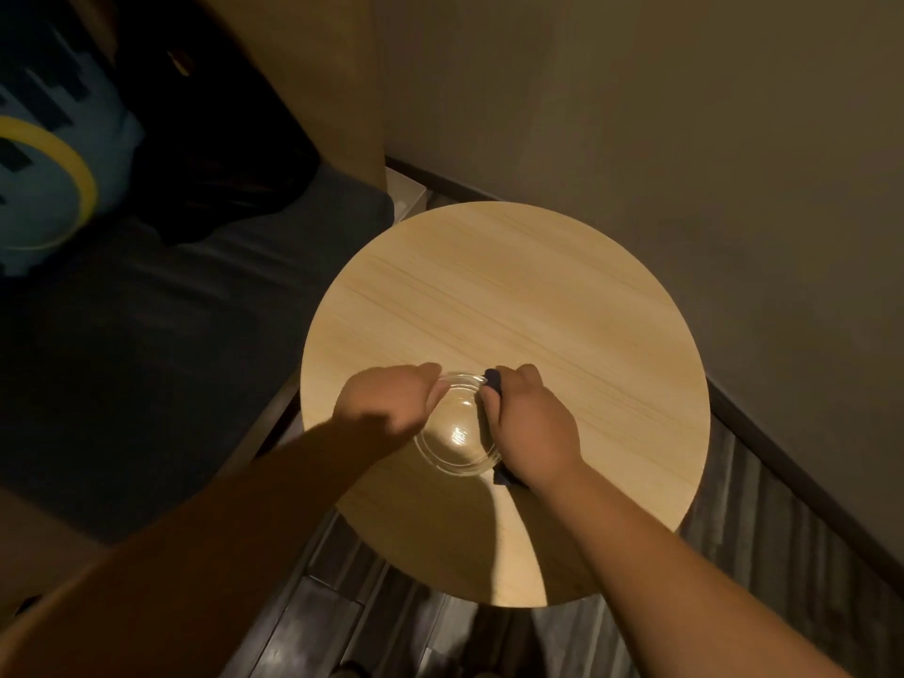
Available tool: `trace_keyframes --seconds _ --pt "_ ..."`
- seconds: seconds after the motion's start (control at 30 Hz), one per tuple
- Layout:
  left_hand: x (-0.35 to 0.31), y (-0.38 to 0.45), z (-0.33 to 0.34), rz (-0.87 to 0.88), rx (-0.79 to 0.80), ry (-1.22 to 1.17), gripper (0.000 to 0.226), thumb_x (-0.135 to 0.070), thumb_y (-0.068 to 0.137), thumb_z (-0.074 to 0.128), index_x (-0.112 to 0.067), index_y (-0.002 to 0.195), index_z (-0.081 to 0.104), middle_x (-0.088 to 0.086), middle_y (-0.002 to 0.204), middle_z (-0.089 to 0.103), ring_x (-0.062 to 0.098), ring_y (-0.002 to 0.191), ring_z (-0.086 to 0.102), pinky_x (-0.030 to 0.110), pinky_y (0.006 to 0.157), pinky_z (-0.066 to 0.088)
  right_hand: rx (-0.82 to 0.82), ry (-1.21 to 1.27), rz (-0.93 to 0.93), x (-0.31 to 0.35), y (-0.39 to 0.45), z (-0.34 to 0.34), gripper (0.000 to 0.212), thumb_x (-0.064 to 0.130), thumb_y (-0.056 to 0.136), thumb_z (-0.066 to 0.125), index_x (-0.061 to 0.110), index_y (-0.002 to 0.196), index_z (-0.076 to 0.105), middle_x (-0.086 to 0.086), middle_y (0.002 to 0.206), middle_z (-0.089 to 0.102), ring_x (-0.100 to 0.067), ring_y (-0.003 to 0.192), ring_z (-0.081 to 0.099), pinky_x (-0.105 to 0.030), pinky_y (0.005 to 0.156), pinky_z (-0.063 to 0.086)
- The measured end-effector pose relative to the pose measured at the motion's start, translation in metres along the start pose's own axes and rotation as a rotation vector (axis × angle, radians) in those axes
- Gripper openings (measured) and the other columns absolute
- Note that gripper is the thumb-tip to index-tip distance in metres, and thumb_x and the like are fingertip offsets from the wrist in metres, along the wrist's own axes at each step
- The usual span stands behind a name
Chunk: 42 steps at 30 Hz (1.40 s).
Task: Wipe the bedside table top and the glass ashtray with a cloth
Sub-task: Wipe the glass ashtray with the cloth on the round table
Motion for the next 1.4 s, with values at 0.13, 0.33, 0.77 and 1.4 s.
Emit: trace_keyframes --seconds 0.13,0.33,0.77,1.4 --pt "-0.024 -0.049 0.031 -0.176 -0.33 0.02 0.032 -0.035 0.101 0.033 -0.014 0.099 0.057 -0.003 0.06 0.054 0.013 0.05 0.055 0.023 0.051 0.044 -0.069 0.025 0.2 0.004 -0.01 0.011 0.036 0.042 0.099 0.034 0.02 0.119 0.053 -0.005 0.111 0.05 -0.025 0.086 0.055 -0.031 0.059 0.036" --pt "-0.027 -0.038 0.027 -0.262 -0.254 0.105 0.028 -0.03 0.103 0.03 -0.013 0.101 0.052 0.0 0.077 0.066 0.016 0.072 0.068 0.03 0.068 0.057 -0.074 0.077 0.173 0.001 -0.014 0.01 0.033 0.038 0.1 0.034 0.016 0.117 0.053 -0.007 0.11 0.048 -0.026 0.081 0.054 -0.032 0.061 0.04" --pt "0.005 0.006 0.006 0.244 0.024 0.334 0.024 -0.026 0.098 0.039 -0.006 0.112 0.045 0.006 0.077 0.061 0.023 0.059 0.056 0.036 0.058 0.049 0.221 -0.099 -0.377 -0.007 0.04 -0.017 0.036 0.044 0.1 0.035 0.019 0.117 0.054 -0.004 0.109 0.05 -0.025 0.082 0.056 -0.042 0.072 0.049" --pt "-0.012 -0.012 0.009 -0.128 0.017 0.111 0.027 -0.033 0.1 0.028 -0.019 0.118 0.043 -0.001 0.074 0.056 0.02 0.064 0.055 0.035 0.062 0.05 0.07 0.249 -0.011 -0.106 -0.042 -0.089 0.045 0.03 0.093 0.058 0.018 0.134 0.047 -0.001 0.122 0.057 -0.019 0.109 0.054 -0.025 0.085 0.035"
Point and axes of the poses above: each hand's wrist, its own y-axis towards the middle knuckle, its own z-axis out of the palm, x = y × z, the point moved 1 cm from there along y, towards the middle knuckle
